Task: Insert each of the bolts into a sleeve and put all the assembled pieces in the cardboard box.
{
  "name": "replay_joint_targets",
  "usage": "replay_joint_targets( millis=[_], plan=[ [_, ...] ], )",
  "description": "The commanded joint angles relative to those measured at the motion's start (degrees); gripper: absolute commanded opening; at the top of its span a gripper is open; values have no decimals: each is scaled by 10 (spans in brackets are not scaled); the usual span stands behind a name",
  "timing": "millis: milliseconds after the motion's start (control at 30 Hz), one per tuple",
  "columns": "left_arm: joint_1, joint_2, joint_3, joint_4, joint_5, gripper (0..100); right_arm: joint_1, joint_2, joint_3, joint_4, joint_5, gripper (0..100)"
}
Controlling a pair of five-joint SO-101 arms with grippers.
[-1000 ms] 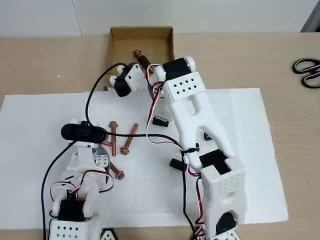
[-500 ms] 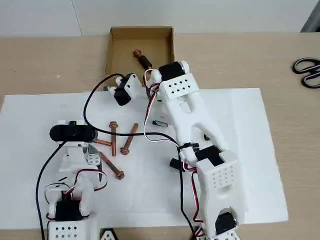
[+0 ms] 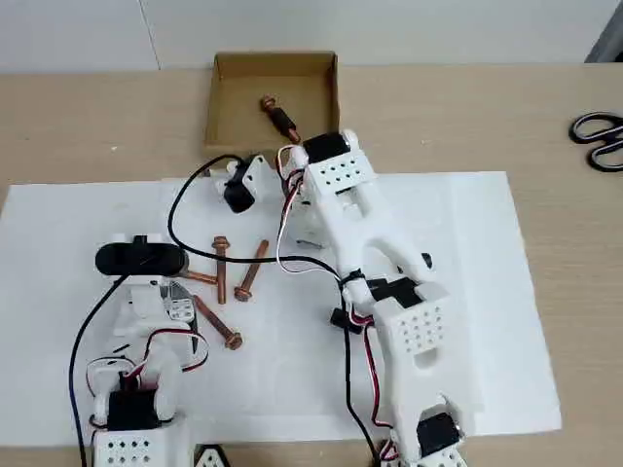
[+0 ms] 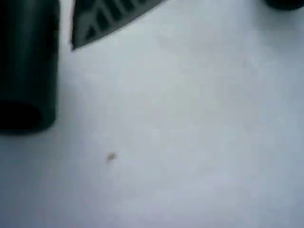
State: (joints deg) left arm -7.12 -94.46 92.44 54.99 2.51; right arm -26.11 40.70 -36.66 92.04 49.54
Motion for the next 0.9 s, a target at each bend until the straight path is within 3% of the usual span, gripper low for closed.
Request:
replay_joint_targets(
  millis=[0,167,333,600,867],
  plan=[
    [-3,-5,-3,-4,2,7,-4,4,-2,-16,4,144],
    [-3,-5,-3,-4,2,7,-4,30,-2,-24,4,140],
    [-3,-5,-3,-4,2,7,-4,54,-2,-24,1,6],
    [-3,-5,-3,-4,2,7,-2,51,-13,-17,-3,11],
    [-3,-5,-7,-4,2,7,15,-26,-73,19,-149,7]
  ],
)
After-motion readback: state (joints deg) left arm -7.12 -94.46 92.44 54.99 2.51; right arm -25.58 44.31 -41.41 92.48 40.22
